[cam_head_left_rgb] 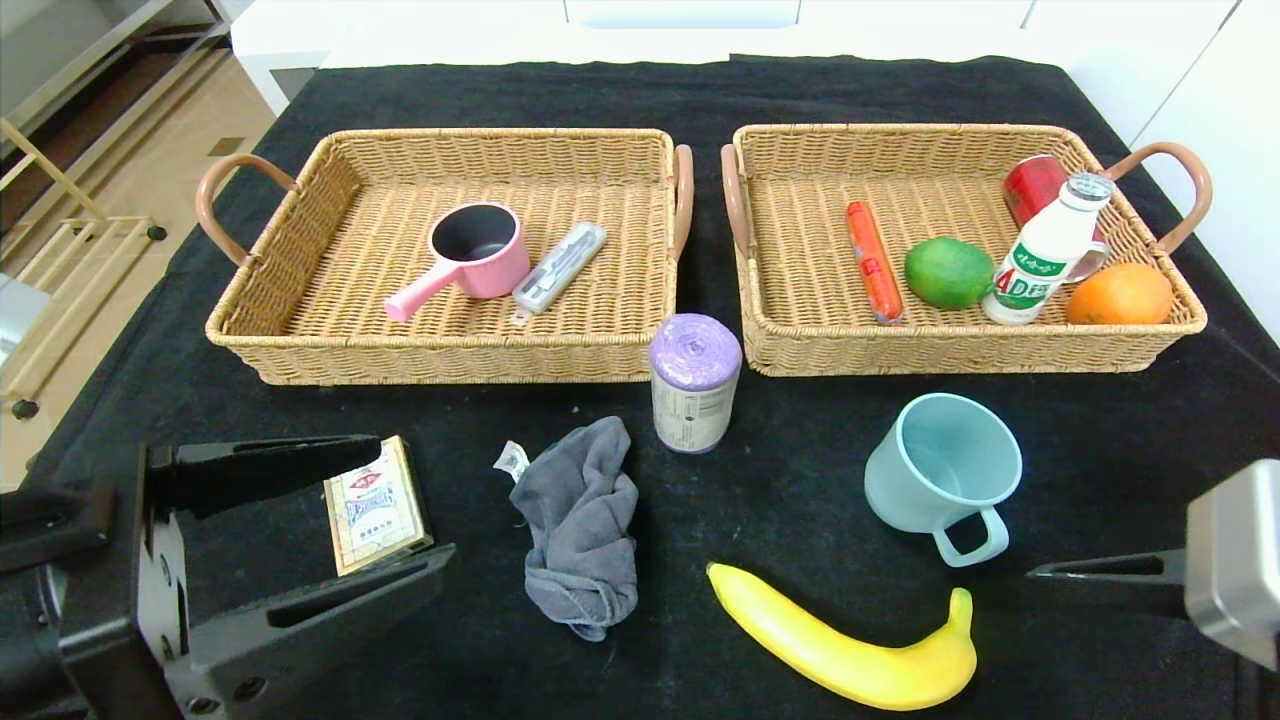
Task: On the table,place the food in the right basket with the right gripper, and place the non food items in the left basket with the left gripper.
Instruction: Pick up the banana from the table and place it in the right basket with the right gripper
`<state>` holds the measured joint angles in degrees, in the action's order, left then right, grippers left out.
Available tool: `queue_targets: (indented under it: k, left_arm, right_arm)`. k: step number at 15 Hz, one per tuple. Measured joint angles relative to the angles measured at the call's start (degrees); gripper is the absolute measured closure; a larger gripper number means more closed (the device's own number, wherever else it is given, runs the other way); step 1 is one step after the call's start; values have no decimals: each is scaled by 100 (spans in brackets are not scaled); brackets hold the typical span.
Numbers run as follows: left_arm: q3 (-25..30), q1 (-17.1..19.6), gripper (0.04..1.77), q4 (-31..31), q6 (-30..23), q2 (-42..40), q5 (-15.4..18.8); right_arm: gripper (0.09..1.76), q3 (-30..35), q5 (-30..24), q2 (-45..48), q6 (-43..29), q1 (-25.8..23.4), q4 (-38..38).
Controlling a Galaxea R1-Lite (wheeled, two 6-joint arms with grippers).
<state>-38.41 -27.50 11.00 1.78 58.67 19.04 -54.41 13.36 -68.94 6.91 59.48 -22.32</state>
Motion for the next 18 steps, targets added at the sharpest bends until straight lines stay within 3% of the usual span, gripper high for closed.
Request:
queue_targets:
  k: [8,18]
  left_arm:
    - [-105,210,9,-83,124,-204,-26]
    - [-138,262,9,-116,205,-330,-20]
  right_arm:
    - [14,-358,391,-1052,227,336,-57]
    - [14,-586,824,-2057,336,378,0]
